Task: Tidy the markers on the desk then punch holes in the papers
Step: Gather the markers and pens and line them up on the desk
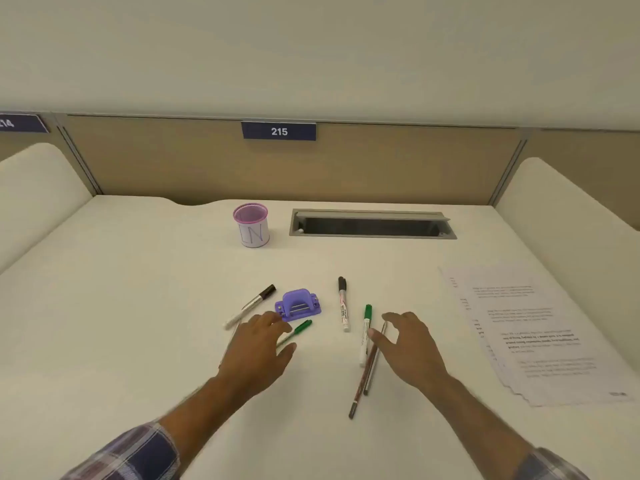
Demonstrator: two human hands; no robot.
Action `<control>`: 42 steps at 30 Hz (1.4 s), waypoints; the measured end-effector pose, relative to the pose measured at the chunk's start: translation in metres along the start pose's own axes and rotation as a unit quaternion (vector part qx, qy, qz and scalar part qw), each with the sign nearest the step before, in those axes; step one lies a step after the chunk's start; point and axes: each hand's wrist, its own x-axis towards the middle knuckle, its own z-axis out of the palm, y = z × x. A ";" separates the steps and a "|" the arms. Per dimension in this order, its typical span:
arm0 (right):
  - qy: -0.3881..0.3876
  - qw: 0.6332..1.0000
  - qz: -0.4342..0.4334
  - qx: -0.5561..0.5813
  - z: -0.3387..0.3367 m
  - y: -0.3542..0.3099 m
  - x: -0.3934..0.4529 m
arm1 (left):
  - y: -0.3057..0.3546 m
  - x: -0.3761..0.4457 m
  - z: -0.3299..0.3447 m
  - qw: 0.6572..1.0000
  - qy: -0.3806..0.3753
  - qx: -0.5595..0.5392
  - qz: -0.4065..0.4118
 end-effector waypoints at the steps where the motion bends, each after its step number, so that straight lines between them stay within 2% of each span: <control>1: -0.001 1.000 0.014 0.016 0.002 0.002 -0.002 | 0.001 0.001 0.005 1.000 -0.025 0.004 -0.014; 8: 0.008 0.994 0.077 0.074 0.018 0.003 -0.012 | 0.006 0.010 0.034 0.989 -0.091 0.053 -0.104; 15: 0.027 0.991 0.084 0.104 0.030 0.006 -0.013 | 0.014 0.010 0.041 0.983 -0.085 -0.003 -0.162; 18: 0.032 0.989 0.092 0.111 0.034 0.002 -0.006 | 0.017 0.007 0.039 0.979 -0.057 -0.048 -0.188; 22: 0.012 0.992 0.106 0.065 0.047 -0.013 0.005 | 0.024 0.003 0.033 0.976 -0.007 -0.094 -0.196; 26: -0.011 0.995 0.097 -0.034 0.061 -0.030 0.019 | 0.031 0.001 0.024 0.972 0.006 -0.117 -0.204; 29: -0.019 0.992 0.113 -0.051 0.064 -0.033 0.030 | 0.033 -0.002 0.018 0.965 0.004 -0.147 -0.218; 36: 0.062 0.987 0.144 0.026 0.073 -0.052 0.053 | 0.032 -0.005 0.014 0.918 0.000 -0.298 -0.261; 42: 0.050 0.991 0.117 -0.039 0.090 -0.066 0.067 | 0.035 -0.013 0.010 0.885 0.015 -0.352 -0.305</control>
